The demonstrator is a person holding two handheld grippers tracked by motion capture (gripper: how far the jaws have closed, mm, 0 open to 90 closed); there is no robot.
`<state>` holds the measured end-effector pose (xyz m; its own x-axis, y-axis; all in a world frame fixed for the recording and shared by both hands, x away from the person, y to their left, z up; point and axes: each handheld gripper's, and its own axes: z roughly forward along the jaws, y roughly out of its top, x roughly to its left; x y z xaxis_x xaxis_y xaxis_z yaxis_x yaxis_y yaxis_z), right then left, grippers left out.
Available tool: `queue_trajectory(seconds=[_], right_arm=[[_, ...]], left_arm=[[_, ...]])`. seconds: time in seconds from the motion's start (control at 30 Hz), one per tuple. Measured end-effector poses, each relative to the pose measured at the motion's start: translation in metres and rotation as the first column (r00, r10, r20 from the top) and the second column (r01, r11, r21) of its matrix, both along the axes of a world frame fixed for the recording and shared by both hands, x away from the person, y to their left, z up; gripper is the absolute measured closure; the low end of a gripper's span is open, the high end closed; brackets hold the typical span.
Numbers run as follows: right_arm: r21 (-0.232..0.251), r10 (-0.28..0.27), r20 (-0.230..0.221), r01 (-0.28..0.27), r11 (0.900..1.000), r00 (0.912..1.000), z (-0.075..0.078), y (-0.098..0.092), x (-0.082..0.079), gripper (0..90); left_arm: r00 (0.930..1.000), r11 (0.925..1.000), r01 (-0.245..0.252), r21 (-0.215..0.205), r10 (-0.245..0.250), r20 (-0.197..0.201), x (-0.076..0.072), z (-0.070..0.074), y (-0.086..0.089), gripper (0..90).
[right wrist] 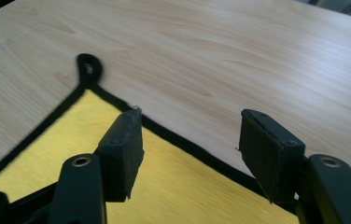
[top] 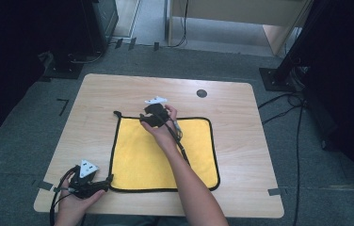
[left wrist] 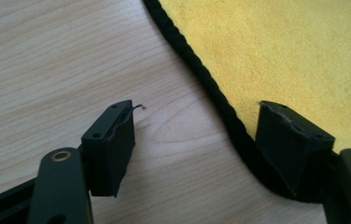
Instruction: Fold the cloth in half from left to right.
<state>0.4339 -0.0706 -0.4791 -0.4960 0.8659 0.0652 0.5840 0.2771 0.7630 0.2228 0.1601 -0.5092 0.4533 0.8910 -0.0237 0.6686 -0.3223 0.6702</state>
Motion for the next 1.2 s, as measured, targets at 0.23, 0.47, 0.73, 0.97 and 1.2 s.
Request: queue_trajectory(seconds=[0.23, 0.47, 0.73, 0.97, 1.2], right_arm=[[-0.02, 0.065, -0.035, -0.066, 0.998, 0.9973, -0.016, 0.054, 0.008, 43.8], [-0.064, 0.042, -0.046, -0.045, 0.997, 0.9981, -0.029, 0.095, 0.012, 50.1], [-0.094, 0.034, -0.013, -0.035, 0.995, 0.9993, -0.032, 0.101, 0.016, 81.1], [-0.003, 0.051, -0.041, -0.051, 0.999, 0.9979, -0.018, 0.097, 0.024, 85.6], [0.029, 0.094, 0.047, -0.095, 0.995, 0.9945, 0.025, 0.068, 0.019, 84.8]], left_arm=[[0.9993, 0.9976, 0.031, -0.062, -0.033, -0.02, -0.008, 0.001, 0.0, 33.4], [0.9958, 0.9959, 0.091, 0.001, -0.091, 0.005, -0.016, 0.001, -0.012, 44.5], [0.9846, 0.9839, 0.175, -0.039, -0.175, -0.006, -0.019, 0.002, -0.014, 79.0], [0.9846, 0.9829, 0.173, -0.062, -0.171, 0.036, -0.02, 0.019, -0.009, 87.5], [0.9624, 0.9594, 0.26, -0.11, -0.248, 0.111, -0.021, 0.056, -0.041, 87.5]])
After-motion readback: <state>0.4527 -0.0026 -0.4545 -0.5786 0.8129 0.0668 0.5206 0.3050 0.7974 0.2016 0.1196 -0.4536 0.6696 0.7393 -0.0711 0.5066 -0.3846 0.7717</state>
